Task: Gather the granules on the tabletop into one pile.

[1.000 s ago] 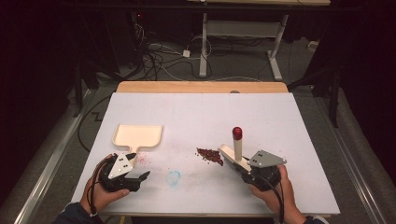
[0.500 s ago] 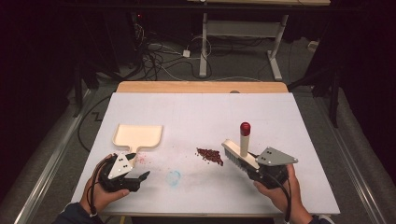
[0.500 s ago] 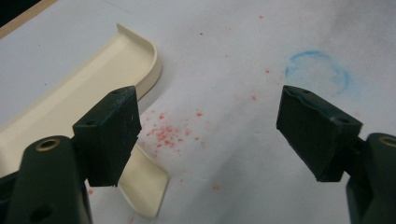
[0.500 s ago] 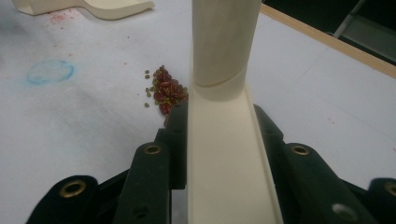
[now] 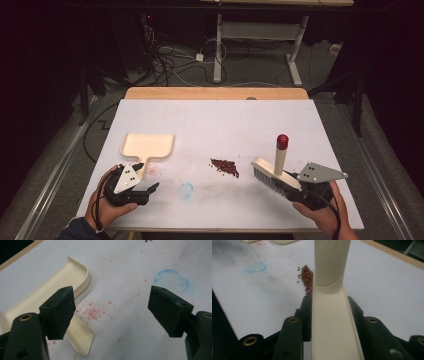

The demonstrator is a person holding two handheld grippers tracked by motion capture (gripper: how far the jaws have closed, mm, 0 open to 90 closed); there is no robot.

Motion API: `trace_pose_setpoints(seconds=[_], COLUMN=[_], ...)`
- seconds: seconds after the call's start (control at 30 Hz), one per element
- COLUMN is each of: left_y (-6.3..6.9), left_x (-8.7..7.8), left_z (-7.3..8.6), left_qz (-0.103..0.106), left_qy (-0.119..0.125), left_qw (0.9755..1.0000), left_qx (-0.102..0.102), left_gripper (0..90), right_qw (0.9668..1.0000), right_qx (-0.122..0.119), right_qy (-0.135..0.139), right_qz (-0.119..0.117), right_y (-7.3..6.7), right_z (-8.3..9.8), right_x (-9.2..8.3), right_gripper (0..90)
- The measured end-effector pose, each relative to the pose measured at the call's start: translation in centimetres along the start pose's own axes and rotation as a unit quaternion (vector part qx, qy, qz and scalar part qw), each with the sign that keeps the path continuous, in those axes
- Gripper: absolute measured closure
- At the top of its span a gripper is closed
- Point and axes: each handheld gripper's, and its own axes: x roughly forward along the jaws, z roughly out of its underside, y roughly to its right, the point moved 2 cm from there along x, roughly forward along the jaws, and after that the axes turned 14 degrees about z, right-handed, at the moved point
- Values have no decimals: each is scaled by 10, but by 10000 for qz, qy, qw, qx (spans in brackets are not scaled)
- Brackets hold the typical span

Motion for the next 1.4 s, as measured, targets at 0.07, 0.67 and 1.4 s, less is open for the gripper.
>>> trace_pose_setpoints(seconds=[0.07, 0.67, 1.4], left_y=[0, 1, 1], left_x=[1, 6, 13], left_z=[0, -2, -3], left_qz=[17, 123, 197], left_qy=[-8, -75, -195], left_qw=[10000, 9999, 9996], left_qx=[-3, 11, 88], left_gripper=[211, 210, 211], right_qw=[9999, 9953, 9799], right_qx=[26, 342, 938], right_qy=[-6, -480, -1504], right_qz=[-150, -763, 917], right_y=[2, 29, 106], right_z=[3, 9, 13], right_x=[-4, 14, 93], right_gripper=[673, 646, 576])
